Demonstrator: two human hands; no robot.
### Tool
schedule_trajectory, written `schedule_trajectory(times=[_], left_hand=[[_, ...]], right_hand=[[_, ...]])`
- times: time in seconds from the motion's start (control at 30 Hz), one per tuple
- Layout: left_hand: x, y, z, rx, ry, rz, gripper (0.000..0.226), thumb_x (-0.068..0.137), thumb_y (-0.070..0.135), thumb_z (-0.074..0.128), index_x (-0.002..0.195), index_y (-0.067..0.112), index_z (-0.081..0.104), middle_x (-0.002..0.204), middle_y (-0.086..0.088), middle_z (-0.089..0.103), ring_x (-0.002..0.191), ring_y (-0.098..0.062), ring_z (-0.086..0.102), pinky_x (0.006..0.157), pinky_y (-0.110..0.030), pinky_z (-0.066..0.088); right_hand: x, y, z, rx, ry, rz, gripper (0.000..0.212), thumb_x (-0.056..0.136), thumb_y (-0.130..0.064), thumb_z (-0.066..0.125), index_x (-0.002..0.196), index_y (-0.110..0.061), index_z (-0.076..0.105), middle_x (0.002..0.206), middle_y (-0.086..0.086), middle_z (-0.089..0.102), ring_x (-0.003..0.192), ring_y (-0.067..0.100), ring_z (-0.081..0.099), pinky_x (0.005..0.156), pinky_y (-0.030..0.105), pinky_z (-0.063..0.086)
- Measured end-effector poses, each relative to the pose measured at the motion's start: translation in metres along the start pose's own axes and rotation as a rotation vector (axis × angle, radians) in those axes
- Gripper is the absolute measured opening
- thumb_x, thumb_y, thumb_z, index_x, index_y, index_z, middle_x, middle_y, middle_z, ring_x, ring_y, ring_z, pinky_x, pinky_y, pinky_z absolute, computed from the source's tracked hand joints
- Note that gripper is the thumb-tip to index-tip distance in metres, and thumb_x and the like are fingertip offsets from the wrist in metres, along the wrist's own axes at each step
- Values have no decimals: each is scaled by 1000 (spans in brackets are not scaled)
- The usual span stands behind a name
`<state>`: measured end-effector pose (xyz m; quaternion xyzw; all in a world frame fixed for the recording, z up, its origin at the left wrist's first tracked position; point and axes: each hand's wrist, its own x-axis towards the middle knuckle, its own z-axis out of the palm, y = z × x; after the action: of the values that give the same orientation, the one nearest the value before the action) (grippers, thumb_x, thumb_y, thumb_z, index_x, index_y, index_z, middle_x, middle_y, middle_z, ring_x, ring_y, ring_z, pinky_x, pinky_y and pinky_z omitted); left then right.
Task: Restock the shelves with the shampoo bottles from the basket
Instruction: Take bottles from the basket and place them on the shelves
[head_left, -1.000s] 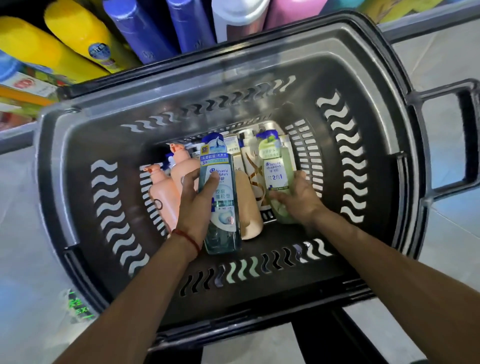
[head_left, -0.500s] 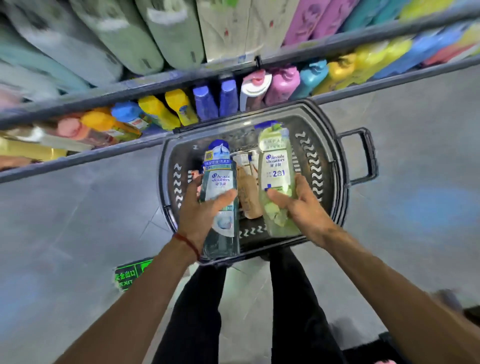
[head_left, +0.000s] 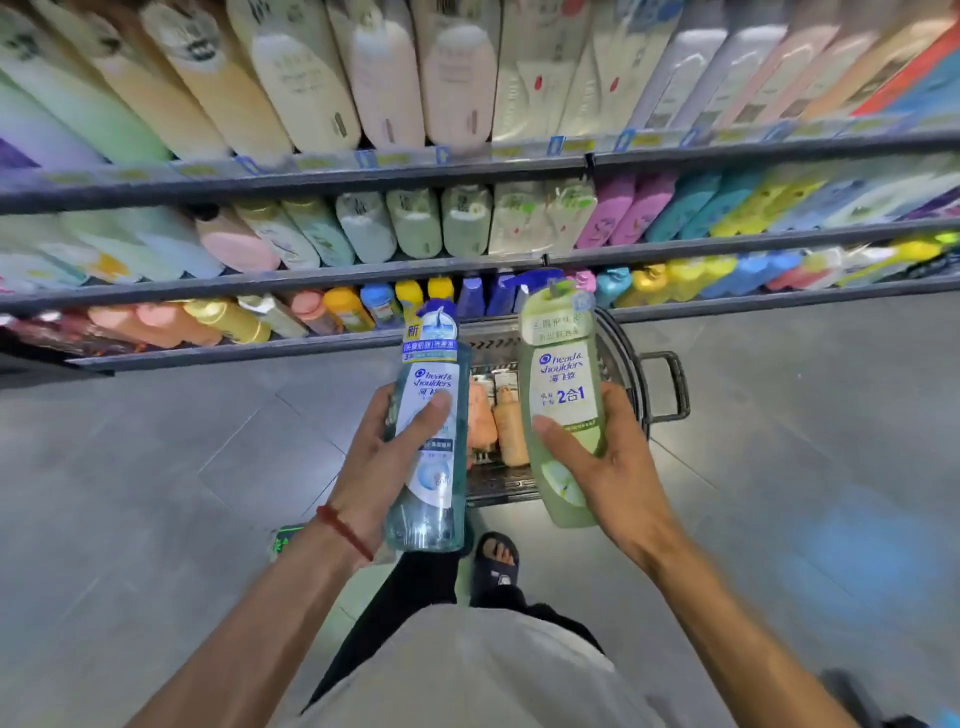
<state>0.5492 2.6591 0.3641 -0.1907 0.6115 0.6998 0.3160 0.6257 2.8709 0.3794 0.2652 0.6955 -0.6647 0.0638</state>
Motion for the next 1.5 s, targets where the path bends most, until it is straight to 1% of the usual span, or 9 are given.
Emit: schedule_trajectory(times=[0.07,0.2,0.33,0.5,0.73,1.0,1.2,1.37,1.5], left_hand=[[-32,6,-3,-11,33,68,55,68,58,87,114,36,67,116,-3,76,105,-30,74,94,-56,57],[-89,12,-14,-37,112,154,58,70,40,89,120,27,65,111,-8,77,102,-37,73,90,-56,59],[-143,21,-32,-72,176,264,62,63,36,85,119,24,63,108,-7,77,91,-27,75,77,-41,62],[-193,31,-81,-146,234,336,67,66,27,94,123,13,60,112,-18,73,102,-49,70,85,-52,59],[-223,58,-189,-224,283,437,67,59,36,88,118,14,66,110,-17,75,104,-52,68,87,-54,58],[-244,103,-351,-209,258,505,58,63,39,89,117,29,69,111,-9,77,97,-40,74,73,-39,62],[-242,139,-451,-228,300,539,63,62,43,92,119,33,68,112,-9,77,97,-39,75,76,-45,62],[-218,183,-513,-218,364,603,56,63,45,90,114,38,69,113,-2,77,94,-21,76,74,-32,61],[-189,224,-561,-213,363,640,53,66,44,89,115,37,69,114,-2,77,94,-18,75,74,-29,60]], right_hand=[[-19,-15,3,-15,-32,-53,53,77,-68,80,120,-49,55,118,-19,74,103,5,74,79,22,60],[-57,-38,12,-35,-111,-123,56,79,-60,79,125,-37,55,117,-16,75,104,8,74,83,30,61],[-90,-60,32,-40,-192,-170,52,83,-52,79,125,-34,56,118,-16,75,103,8,74,79,25,61],[-119,-82,77,-72,-281,-229,48,91,-40,78,132,-31,56,123,-13,74,108,10,74,83,25,60],[-147,-111,185,-94,-342,-331,51,83,-53,78,128,-47,54,124,-16,73,108,8,74,81,20,59],[-169,-137,346,-51,-362,-393,54,80,-63,79,127,-58,53,125,-11,74,110,16,74,84,42,64],[-162,-160,440,-85,-423,-367,53,81,-56,77,128,-57,52,122,-16,74,107,9,74,79,27,62],[-130,-191,515,-140,-470,-396,43,79,-62,72,117,-68,51,121,-25,72,110,2,71,90,34,58],[-88,-214,572,-91,-553,-356,53,88,-56,69,136,-50,48,127,-26,68,119,8,69,96,40,60]])
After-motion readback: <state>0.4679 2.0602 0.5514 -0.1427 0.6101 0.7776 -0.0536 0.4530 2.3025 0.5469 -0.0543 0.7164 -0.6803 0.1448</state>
